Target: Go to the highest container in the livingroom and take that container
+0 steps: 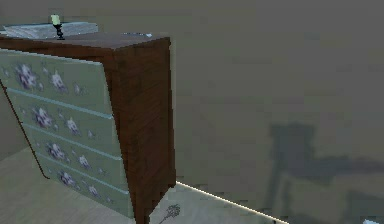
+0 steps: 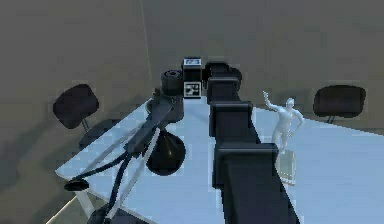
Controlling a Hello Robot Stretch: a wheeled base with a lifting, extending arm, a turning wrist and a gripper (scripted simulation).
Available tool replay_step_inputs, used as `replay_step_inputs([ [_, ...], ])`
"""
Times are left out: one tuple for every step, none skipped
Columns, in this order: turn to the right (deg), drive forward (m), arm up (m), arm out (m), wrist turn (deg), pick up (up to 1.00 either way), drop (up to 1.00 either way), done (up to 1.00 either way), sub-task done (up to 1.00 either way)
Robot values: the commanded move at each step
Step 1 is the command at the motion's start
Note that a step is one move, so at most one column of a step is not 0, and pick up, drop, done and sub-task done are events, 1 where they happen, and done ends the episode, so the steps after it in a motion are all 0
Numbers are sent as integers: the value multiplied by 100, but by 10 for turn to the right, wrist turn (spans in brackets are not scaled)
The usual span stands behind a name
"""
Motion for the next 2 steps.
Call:
replay_step_inputs([
  [0,0,0,0,450,0,0,0,0],
  [0,0,0,0,450,0,0,0,0],
])
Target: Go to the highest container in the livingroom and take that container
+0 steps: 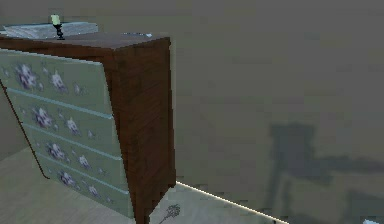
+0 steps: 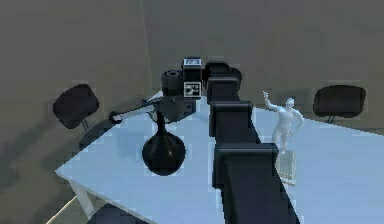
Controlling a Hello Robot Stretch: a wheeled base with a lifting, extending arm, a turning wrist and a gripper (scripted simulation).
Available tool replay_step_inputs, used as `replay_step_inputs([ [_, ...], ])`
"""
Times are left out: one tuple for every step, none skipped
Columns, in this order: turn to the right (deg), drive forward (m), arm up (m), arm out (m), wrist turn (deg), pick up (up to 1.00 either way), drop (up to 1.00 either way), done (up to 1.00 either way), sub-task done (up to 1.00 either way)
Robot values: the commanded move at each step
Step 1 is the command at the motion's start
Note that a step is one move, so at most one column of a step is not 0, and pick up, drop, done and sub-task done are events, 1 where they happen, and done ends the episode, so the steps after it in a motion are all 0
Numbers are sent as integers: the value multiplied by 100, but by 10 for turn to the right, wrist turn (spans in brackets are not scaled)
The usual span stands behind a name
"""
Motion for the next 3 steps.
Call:
replay_step_inputs([
  [0,0,0,0,180,0,0,0,0],
  [0,0,-28,0,0,0,0,0,0],
  [0,0,0,0,0,100,0,0,0],
])
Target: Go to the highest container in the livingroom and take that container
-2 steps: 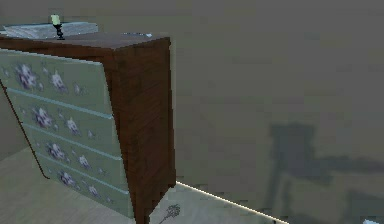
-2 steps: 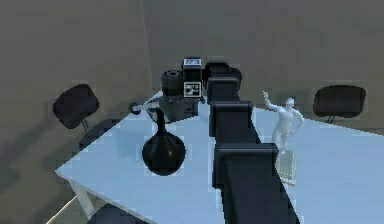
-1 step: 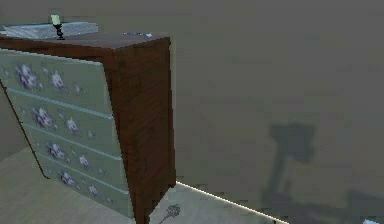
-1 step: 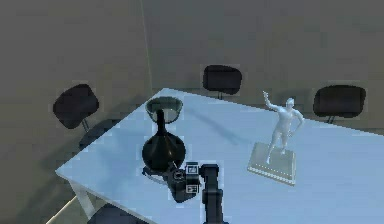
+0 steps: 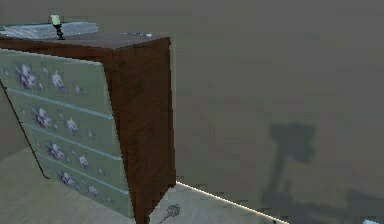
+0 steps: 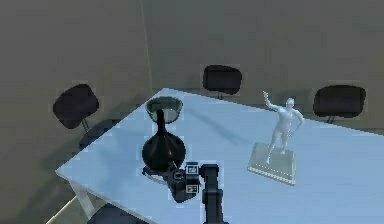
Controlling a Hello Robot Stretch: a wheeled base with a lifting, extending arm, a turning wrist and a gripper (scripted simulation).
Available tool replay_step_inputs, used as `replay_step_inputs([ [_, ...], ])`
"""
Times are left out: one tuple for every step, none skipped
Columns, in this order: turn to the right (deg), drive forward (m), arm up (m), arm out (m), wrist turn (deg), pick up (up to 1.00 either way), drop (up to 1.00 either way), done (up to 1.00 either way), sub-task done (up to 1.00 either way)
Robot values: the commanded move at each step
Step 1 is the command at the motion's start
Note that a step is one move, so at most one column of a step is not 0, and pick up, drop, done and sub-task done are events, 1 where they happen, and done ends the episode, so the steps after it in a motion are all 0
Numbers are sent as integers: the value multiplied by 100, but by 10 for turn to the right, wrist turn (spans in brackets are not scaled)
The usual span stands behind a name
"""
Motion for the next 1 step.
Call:
replay_step_inputs([
  [0,0,10,0,0,0,0,0,0],
])
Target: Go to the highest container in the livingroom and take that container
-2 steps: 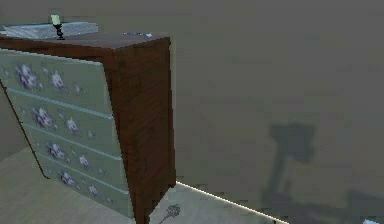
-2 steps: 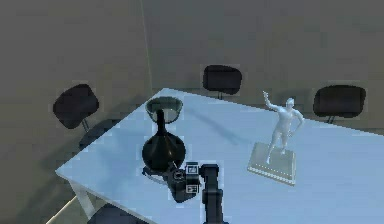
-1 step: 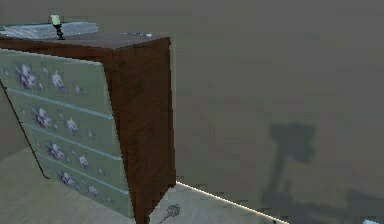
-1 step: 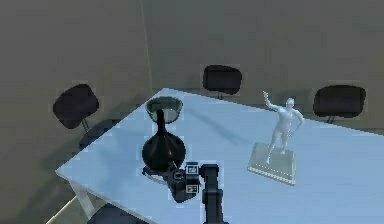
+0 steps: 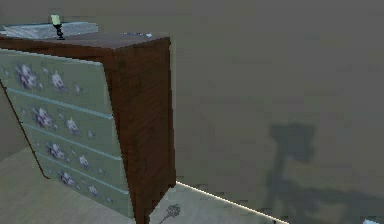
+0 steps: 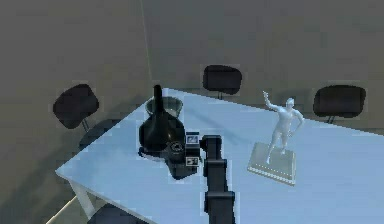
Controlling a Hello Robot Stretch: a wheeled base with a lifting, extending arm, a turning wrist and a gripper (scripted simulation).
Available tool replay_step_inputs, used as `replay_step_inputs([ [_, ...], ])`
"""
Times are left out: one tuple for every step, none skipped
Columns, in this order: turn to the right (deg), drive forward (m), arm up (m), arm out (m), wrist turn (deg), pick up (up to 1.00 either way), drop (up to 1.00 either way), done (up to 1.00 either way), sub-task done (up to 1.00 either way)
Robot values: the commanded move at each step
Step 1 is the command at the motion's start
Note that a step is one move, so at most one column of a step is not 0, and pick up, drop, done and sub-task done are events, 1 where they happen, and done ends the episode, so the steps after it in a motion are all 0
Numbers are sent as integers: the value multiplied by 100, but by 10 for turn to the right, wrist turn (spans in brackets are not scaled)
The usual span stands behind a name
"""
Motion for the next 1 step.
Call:
replay_step_inputs([
  [0,0,0,0,0,0,0,100,0],
])
